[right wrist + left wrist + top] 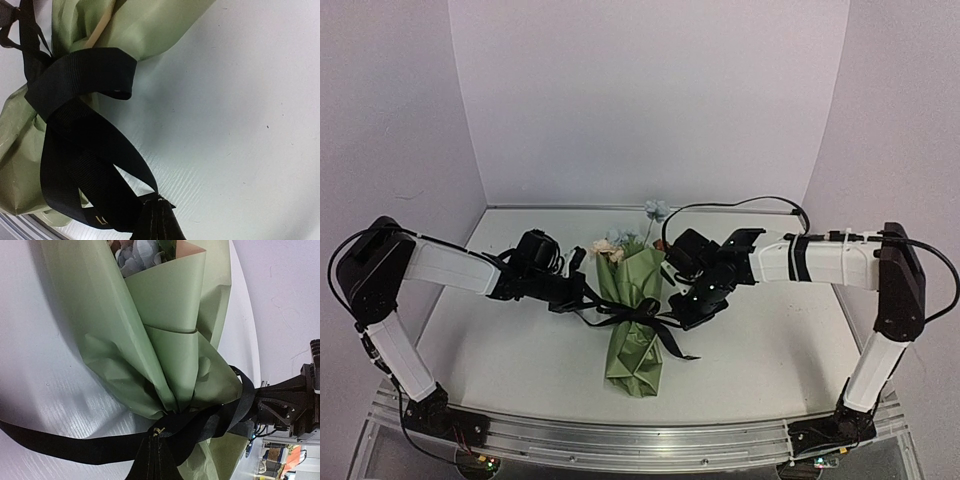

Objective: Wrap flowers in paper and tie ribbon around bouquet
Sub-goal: Cross the ribbon over the folded bouquet.

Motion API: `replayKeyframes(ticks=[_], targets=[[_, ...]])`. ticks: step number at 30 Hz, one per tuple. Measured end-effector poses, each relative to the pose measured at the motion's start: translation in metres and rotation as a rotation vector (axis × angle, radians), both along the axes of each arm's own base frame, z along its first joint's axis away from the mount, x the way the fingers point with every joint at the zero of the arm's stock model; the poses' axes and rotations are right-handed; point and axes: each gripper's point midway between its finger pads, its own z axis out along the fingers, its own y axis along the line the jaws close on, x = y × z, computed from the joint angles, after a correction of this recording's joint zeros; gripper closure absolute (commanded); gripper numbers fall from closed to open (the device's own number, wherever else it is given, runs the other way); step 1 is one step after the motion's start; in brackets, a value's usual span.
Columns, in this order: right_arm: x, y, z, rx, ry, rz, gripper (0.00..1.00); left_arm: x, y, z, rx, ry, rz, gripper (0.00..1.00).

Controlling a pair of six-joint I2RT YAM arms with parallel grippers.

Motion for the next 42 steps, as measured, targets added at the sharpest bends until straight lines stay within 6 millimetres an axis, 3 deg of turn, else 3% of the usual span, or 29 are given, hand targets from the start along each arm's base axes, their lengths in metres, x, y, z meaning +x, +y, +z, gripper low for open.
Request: replayKeyframes(ticks=[6,16,30,37,42], targets=[[0.002,-0.005,-0.001,-0.014,0.0,0.011,1.0,0.001,0.007,0.005,0.007,-0.017,0.04,1.0],[0.006,-0.011,-0.004,-0.039,-0.007,0.011,1.0,0.002,0.029,-0.005,0.051,-0.009,0.127,1.0],[0.013,-0.042,-0.005,-0.205,-0.071,0.019,1.0,0.01,0.057,-0.015,0.091,0.001,0.221,1.0],[0.01,-0.04,-0.011,-0.2,-0.045,0.018,1.0,0.013,0.062,-0.017,0.094,0.009,0.237,1.0],[-0.003,-0.024,-0.026,-0.154,0.03,0.018,1.0,0.012,0.062,-0.017,0.088,0.011,0.23,1.0]])
